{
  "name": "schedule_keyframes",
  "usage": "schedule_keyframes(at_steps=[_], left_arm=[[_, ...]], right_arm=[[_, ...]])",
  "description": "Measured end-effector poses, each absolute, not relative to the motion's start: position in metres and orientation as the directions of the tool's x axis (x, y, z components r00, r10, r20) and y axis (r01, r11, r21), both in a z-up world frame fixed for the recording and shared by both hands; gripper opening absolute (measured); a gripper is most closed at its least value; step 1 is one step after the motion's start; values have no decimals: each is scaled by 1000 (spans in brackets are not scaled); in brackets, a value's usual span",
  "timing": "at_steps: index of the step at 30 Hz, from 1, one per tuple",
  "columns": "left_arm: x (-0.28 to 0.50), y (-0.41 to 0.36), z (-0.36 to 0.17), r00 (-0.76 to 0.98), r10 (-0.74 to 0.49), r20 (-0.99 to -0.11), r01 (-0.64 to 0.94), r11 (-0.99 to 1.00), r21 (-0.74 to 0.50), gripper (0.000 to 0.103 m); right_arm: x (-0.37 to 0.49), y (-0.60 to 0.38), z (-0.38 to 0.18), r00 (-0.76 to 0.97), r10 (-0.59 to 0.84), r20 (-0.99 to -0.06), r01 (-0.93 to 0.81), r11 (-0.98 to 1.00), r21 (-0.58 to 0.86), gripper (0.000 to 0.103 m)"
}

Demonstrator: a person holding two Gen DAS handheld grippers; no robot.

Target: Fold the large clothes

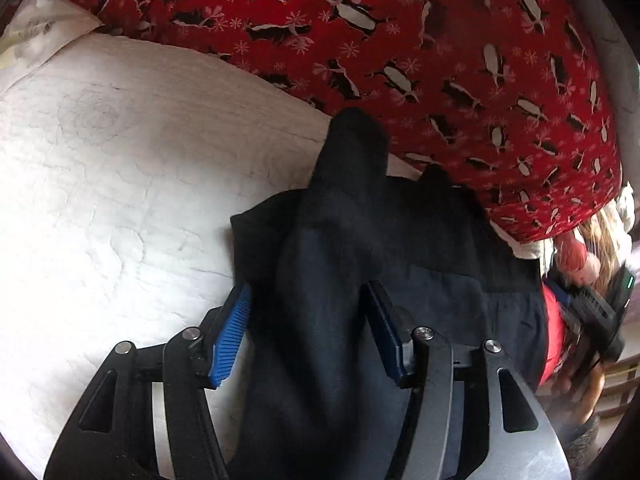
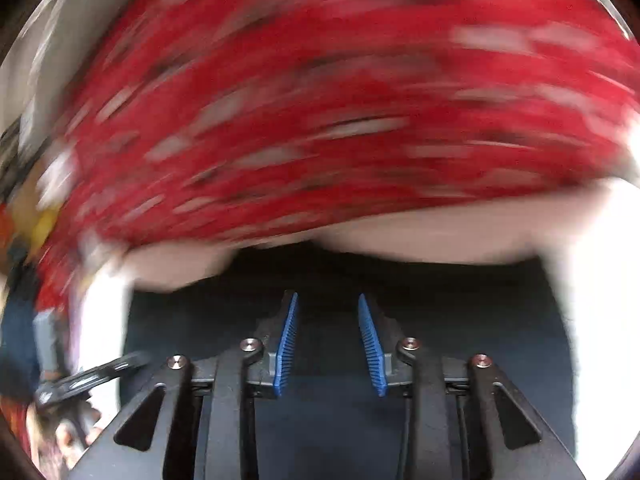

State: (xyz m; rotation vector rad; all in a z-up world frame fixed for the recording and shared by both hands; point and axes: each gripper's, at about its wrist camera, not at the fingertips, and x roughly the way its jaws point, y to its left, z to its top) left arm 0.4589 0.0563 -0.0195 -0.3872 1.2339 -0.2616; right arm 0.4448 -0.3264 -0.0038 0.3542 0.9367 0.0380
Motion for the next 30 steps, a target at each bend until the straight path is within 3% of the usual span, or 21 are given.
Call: schedule_keyframes(at_steps=[2,4,6,7,8,10,13,15,17,18,21,22,23,26,27,29,30], left_arm=[[459,52,-17,313,-394,-864,-41,903,-427,57],[459,48,-15,315,-371,-874,-62,910,-409,55],[458,45,-11,317,-354,-880,-79,915,-396,34],[458,46,-8,320,-361,-876,-82,910,-405,14],[456,48,-2,339,-363,-868,-90,906,-414,7],[454,55,8,402,-327,-855,-107,911,-398,6],[462,61,-1,427,-132,-895,-173,959,-224,4],[469,68,-30,313,-55,-948,-231,964,-132,3],[457,83,-27,343,-144,-928,-249,939,-237,2],[449,86,-16,376,-168,-911,-234,934,-269,2],[418,81,20,465,-266,-844,-128,923,-362,2],[404,72,31,483,-308,-820,-80,917,-391,3],[393,61,37,483,-343,-805,-38,911,-411,6],[379,22,25,422,-364,-830,21,919,-393,17],[378,13,13,391,-335,-857,16,934,-357,18],[379,1,-13,327,-277,-904,-29,953,-302,18],[379,1,-29,291,-273,-917,-54,952,-301,18]], right_arm=[[419,-380,-7,620,87,-780,231,929,288,51],[406,-410,-18,596,83,-799,292,904,312,54],[404,-421,-35,548,135,-826,305,887,347,54],[404,-421,-42,528,170,-832,301,878,371,44],[402,-420,-45,545,219,-809,276,865,420,8],[392,-415,-34,630,290,-720,173,852,494,1],[375,-425,-26,740,242,-628,165,839,518,1],[386,-438,-57,659,235,-715,276,808,520,1],[389,-441,-83,576,289,-764,310,788,532,7],[377,-444,-76,622,283,-730,301,774,557,14],[343,-454,-55,688,311,-655,258,739,622,37],[330,-459,-52,693,328,-642,246,730,638,52],[315,-461,-52,696,341,-632,242,716,654,58],[280,-457,-72,679,422,-601,228,657,718,58],[274,-453,-77,670,437,-600,225,651,725,57],[266,-438,-76,644,446,-622,172,707,686,5],[262,-440,-67,657,414,-631,150,748,647,5]])
